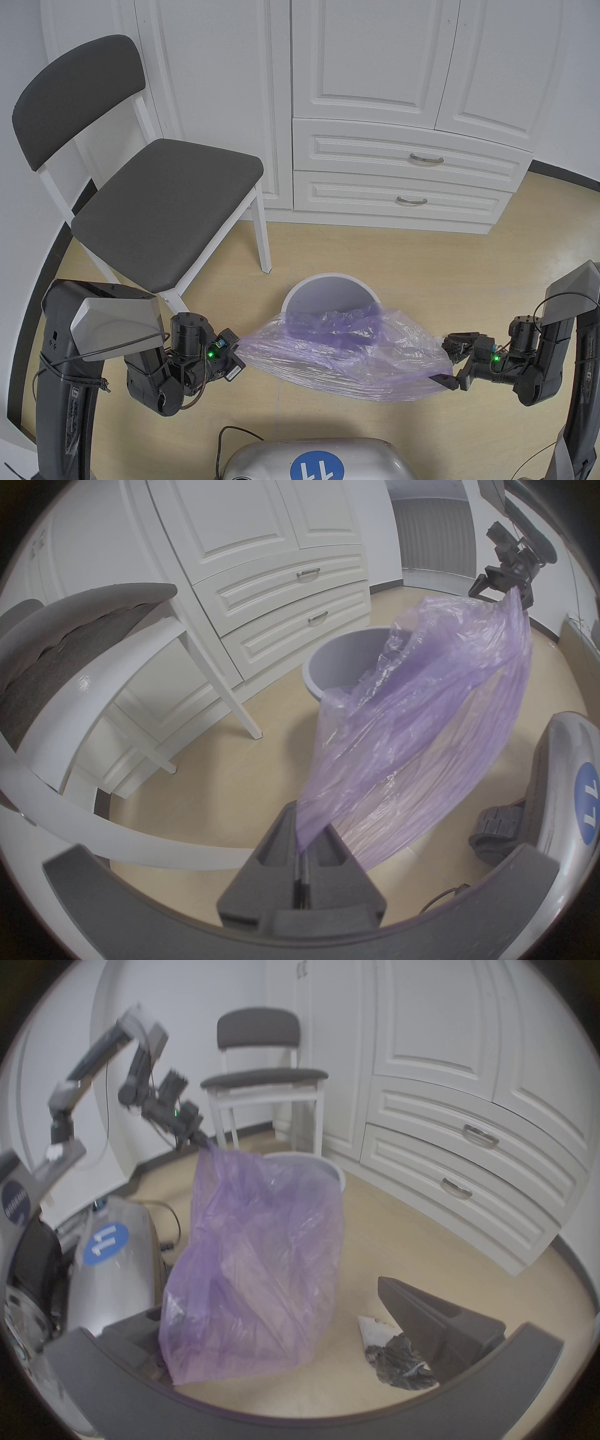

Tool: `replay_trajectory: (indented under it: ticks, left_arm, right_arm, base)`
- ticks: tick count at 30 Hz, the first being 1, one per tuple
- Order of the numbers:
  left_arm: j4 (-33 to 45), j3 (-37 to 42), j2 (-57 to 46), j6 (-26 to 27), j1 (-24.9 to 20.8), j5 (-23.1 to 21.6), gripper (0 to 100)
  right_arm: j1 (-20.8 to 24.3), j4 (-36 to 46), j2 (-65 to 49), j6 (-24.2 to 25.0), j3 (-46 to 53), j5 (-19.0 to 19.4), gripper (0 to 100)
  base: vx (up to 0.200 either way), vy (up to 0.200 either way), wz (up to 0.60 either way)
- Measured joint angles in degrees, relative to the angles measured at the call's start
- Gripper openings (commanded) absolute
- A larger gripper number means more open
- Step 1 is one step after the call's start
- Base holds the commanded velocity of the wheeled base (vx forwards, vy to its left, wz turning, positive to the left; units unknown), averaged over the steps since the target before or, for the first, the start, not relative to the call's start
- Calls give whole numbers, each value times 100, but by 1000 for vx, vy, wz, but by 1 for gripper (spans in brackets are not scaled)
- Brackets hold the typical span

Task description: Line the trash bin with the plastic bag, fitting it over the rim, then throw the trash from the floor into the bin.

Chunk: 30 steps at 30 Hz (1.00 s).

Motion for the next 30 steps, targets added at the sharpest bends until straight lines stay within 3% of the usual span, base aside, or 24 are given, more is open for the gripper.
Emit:
replay_trajectory:
  ticks: [5,10,24,27,30]
  left_arm:
    - [17,-105,33,-2,104,-2,0]
    - [35,-152,116,5,143,0,0]
    - [9,-150,212,101,179,5,0]
    - [-24,-166,210,66,156,9,0]
    - [-38,-210,204,20,138,30,0]
  right_arm:
    - [-462,-2,-38,621,-274,1086,100]
    - [-936,-2,-72,1154,-556,1666,100]
    - [-1364,0,-160,1486,-866,1759,100]
    - [-1279,0,-245,1631,-881,1631,100]
    - [-1093,-2,-358,1748,-886,1176,100]
  base:
    - [0,0,0]
    - [0,0,0]
    - [0,0,0]
    - [0,0,0]
    - [0,0,0]
